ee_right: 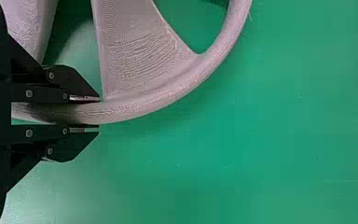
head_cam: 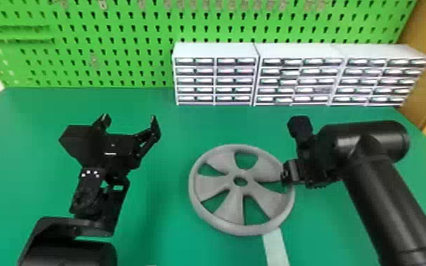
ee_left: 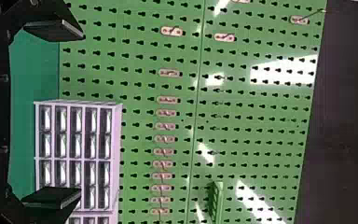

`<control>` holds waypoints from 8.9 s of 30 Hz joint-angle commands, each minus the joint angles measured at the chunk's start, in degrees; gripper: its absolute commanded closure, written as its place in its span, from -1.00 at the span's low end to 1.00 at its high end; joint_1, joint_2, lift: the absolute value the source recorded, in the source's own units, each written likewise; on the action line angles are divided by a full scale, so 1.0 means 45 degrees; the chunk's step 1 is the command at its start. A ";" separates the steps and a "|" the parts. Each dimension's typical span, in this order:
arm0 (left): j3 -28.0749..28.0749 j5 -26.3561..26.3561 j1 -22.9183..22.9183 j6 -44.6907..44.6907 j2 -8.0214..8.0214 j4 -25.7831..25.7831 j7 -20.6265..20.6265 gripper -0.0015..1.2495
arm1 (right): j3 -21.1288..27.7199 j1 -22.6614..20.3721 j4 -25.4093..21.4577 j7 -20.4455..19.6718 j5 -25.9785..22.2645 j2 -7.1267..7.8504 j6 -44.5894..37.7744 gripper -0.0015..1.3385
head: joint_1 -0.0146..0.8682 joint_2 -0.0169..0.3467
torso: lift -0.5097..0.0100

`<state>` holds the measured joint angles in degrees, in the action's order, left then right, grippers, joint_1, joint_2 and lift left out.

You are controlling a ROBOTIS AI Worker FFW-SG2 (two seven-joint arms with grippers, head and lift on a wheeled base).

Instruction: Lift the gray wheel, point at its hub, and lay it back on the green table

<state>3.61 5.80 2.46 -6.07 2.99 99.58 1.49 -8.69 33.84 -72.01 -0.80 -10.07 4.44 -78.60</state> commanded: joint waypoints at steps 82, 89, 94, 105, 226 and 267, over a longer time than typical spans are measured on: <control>0.0644 0.0625 0.0410 0.0001 0.0000 0.0176 0.0039 -0.81 | 0.1385 -0.5743 -0.4974 -0.0388 0.1047 -0.0205 1.7935 0.82 | 0.60 -0.65 | 0.60; 0.1249 0.0840 0.0645 0.0782 0.0274 0.1348 0.0567 -0.81 | 0.1268 -0.5489 -0.4974 -0.0466 0.1145 -0.0029 1.7818 0.82 | 0.60 -0.65 | 0.60; 0.1581 0.1114 0.0860 0.1075 0.0489 0.2207 0.0567 -0.81 | 0.1287 -0.5235 -0.4974 -0.0525 0.1360 0.0069 1.7818 0.82 | 0.60 -0.65 | 0.60; 0.2323 0.1133 0.0938 0.1368 0.1250 0.3613 0.0762 -0.81 | 0.1580 -0.4669 -0.4974 -0.0564 0.1770 0.0244 1.7778 0.82 | 0.60 -0.65 | 0.60; 0.5234 -0.0566 -0.3437 0.6817 0.0782 0.1602 -0.0781 0.91 | -0.1037 -0.4122 -0.3353 -0.0955 0.1848 0.0186 1.8013 0.82 | 0.60 -0.65 | 0.60; 0.4980 -0.0859 -0.3379 0.6544 0.0645 0.1406 -0.0937 0.91 | -0.1154 -0.4024 -0.3353 -0.0955 0.1965 0.0225 1.8208 0.82 | 0.60 -0.65 | 0.60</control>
<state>26.14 1.94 -12.74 23.51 5.95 105.91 -2.72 -13.78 15.74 -87.11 -5.10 -1.69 5.47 3.34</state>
